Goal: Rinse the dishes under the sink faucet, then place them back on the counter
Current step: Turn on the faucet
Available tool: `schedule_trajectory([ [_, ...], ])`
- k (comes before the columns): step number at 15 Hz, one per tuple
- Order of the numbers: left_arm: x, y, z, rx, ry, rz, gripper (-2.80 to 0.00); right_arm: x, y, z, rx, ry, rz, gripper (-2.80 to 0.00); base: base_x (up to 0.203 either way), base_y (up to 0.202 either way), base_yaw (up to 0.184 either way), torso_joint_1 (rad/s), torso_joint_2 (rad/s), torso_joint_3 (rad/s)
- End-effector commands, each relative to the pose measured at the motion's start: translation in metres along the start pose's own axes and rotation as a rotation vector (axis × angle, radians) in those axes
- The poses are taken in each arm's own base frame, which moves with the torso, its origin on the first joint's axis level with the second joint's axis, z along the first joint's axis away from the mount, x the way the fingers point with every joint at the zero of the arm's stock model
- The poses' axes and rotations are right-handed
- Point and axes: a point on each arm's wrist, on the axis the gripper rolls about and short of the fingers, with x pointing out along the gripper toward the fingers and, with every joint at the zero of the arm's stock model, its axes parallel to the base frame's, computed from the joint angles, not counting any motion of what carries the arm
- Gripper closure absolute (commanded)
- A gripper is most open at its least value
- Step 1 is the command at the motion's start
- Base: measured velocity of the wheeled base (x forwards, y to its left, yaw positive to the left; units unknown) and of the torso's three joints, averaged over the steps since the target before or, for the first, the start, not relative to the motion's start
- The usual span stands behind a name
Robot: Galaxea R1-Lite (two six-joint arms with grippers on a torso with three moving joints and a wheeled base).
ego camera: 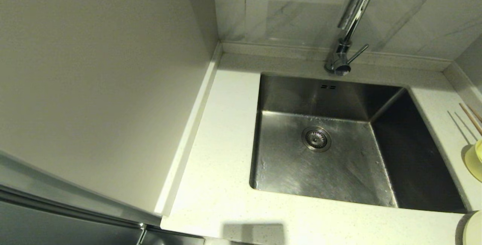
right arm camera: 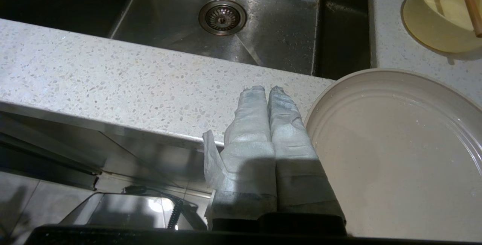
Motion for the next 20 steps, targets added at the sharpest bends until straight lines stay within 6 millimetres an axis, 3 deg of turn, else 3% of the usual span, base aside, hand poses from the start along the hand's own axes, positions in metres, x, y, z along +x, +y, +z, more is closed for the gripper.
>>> schedule_trajectory([
  [1,0.0,0.0,0.0,-0.001,-0.002,0.0,0.0,0.0,0.0,0.0,0.0,0.001,0.0,0.0,0.0,0.0,0.0,0.0,0.0,0.0],
  [14,0.0,0.0,0.0,-0.001,-0.002,0.0,0.0,0.0,0.0,0.001,-0.022,-0.006,-0.007,0.0,0.0,0.0,0.0,0.0,0.0,0.0],
  [20,0.0,0.0,0.0,-0.001,-0.002,0.0,0.0,-0.017,0.0,0.07,-0.059,-0.149,-0.011,0.0,0.0,0.0,0.0,0.0,0.0,0.0],
])
